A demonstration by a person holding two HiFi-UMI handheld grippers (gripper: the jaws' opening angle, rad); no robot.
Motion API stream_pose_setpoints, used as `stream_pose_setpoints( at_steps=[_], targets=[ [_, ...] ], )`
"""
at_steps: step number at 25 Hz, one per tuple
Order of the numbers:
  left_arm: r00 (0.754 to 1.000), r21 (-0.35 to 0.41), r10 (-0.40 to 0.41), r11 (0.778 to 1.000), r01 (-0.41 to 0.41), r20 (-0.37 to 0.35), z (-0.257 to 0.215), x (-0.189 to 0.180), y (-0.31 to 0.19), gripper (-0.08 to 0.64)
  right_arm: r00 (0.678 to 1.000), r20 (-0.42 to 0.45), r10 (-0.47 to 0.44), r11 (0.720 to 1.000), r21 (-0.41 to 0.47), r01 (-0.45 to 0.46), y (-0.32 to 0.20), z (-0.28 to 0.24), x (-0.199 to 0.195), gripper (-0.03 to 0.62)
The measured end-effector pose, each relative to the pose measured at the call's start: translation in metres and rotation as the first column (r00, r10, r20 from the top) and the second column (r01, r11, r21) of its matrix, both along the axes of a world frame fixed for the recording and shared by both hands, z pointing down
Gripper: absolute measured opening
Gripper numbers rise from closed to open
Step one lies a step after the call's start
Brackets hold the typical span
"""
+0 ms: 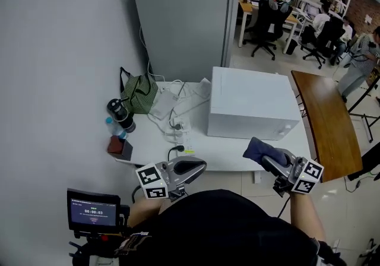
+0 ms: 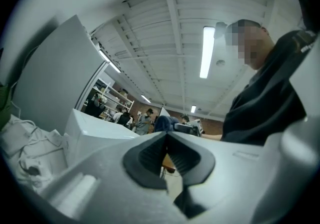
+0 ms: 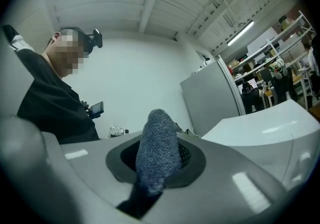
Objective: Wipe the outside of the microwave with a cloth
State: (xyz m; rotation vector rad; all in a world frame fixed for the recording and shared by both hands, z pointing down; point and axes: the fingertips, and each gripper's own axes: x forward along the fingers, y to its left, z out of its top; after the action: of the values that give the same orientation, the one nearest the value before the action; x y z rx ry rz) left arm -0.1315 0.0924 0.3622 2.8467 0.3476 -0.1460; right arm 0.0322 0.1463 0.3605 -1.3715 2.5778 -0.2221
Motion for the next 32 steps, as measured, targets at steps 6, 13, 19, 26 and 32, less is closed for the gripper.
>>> stream_pose_setpoints(
  at_steps=[6,13,19,26,32],
  targets=[
    [1.0,-0.084,0.016,0.996,-0.015,0.017,0.005,0.026,-0.056,0.003,0.99,-0.133,0.046,0.998,-0.032,-0.051,-0.044,-0.021,0.032,0.057],
    [0.996,-0.089,-0.086,0.992,0.089,0.038,-0.013,0.087,-0.114,0.003,0.88,-0.471,-0.067,0.997,-0.057,0.045,-0.142,-0.071,0.103,0.057],
    [0.937,-0.159,-0.345,0.923,0.35,0.057,-0.018,0.063,-0.153,0.003,0.533,-0.788,-0.308,0.944,-0.183,0.275,-0.306,-0.096,0.068,0.057],
    [0.919,-0.19,-0.39,0.9,0.393,0.051,0.018,0.01,-0.204,0.003,-0.129,-0.782,-0.609,0.779,-0.621,0.086,-0.454,0.037,0.021,0.057],
    [0.924,-0.137,-0.379,0.914,0.382,0.047,0.043,-0.038,-0.238,0.003,-0.457,-0.347,-0.819,0.53,-0.761,-0.373,-0.493,0.15,0.062,0.057]
  ],
)
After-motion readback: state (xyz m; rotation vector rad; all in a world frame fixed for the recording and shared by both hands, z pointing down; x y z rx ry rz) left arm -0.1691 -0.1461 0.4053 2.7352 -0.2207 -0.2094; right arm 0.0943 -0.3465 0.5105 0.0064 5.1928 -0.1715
